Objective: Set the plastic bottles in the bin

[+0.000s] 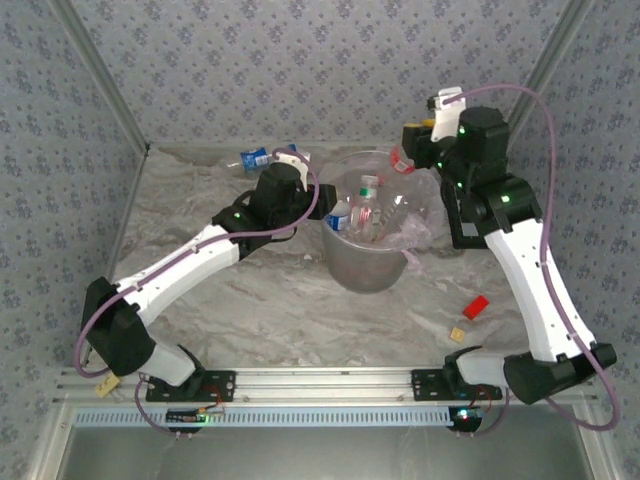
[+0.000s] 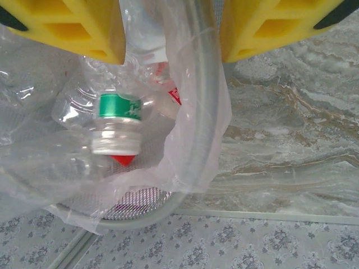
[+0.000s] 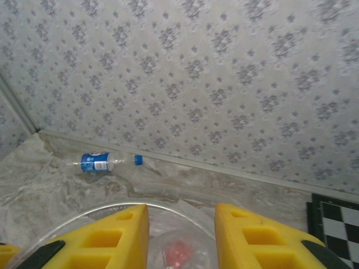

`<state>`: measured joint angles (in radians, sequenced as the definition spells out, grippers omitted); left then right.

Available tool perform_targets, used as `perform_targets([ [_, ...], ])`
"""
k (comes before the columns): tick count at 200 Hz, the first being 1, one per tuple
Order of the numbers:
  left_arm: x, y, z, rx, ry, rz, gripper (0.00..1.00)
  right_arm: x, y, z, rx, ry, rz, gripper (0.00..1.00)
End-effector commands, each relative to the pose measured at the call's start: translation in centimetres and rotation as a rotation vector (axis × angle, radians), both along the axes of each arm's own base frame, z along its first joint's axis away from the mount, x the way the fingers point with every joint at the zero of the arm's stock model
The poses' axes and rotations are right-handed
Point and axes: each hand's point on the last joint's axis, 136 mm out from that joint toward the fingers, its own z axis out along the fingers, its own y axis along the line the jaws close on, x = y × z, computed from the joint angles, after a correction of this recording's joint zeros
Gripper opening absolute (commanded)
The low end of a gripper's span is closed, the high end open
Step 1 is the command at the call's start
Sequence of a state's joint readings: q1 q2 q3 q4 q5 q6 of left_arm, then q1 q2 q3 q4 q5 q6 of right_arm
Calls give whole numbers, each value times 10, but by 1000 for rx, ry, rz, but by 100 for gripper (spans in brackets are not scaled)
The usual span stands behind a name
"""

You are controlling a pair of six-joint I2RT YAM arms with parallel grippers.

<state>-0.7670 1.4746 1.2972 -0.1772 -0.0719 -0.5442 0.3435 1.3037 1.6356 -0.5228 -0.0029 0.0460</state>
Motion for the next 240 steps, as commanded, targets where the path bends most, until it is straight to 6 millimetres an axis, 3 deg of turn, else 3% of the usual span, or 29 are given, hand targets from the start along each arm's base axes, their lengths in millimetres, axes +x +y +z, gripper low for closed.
perform_targets([
  [1, -3, 2, -36, 96, 81, -12, 47, -34, 35, -118, -38, 477, 171, 0],
  [27, -3, 2, -36, 96, 82, -13, 47, -34, 45, -115, -4, 507, 216, 0],
  [39, -3, 2, -37, 98, 82, -14, 47, -33, 42, -97, 10, 453, 203, 0],
  [78, -3, 3, -37, 100, 82, -14, 47, -38, 27, -6, 45, 210, 161, 0],
  [91, -2, 2, -37, 96, 80, -13, 47, -42, 26, 8, 29, 182, 159, 0],
  [101, -3, 1, -37, 94, 81, -15, 47, -41, 23, 8, 2, 179, 141, 0],
  [113, -3, 1, -37, 90, 82, -15, 47, -37, 20, -9, -29, 221, 116, 0],
  [166, -5, 3, -36, 92, 81, -18, 47, -17, 26, -121, -131, 435, 92, 0],
  [211, -4, 2, -37, 90, 84, -17, 47, -18, 44, -187, -234, 582, 119, 0],
  [240, -4, 2, -38, 89, 86, -14, 46, -22, 57, -227, -208, 669, 136, 0],
])
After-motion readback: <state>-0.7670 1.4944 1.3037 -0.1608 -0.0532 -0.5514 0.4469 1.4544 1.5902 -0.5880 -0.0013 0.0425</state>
